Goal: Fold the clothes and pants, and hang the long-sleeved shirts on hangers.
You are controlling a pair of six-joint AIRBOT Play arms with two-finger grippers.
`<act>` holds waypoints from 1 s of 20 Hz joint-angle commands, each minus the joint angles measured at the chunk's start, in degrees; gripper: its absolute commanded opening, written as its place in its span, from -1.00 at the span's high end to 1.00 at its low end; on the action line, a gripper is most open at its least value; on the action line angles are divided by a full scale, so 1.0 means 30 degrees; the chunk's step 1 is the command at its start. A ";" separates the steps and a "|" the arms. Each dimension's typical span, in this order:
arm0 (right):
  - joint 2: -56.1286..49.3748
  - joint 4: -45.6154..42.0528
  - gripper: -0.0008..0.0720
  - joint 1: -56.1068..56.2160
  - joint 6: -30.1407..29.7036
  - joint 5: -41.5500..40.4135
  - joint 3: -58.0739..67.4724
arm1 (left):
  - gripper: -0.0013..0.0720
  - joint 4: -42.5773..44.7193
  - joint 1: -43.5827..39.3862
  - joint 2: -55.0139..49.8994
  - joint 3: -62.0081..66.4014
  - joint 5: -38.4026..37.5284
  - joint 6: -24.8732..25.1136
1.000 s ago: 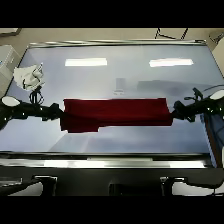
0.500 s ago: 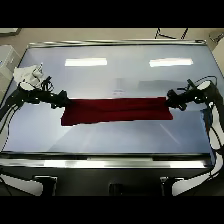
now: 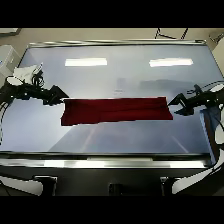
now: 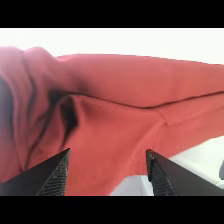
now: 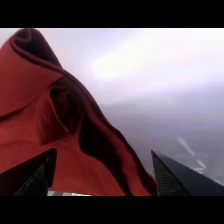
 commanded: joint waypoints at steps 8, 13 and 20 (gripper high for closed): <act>-0.1996 0.2776 -0.48 0.1814 -0.2164 -0.1275 0.0080 | -0.46 -0.0022 -0.1399 0.1814 0.0080 -0.0364 -0.0015; -0.0729 0.3271 0.84 0.2106 -0.3096 0.0080 0.0124 | 0.10 -0.0015 -0.3461 0.1756 0.0073 0.1100 -0.0153; 0.5559 0.4386 0.85 0.3351 -0.1093 0.2659 0.0117 | 0.91 -0.0095 -1.0579 -0.0998 -0.0007 0.7839 -0.2229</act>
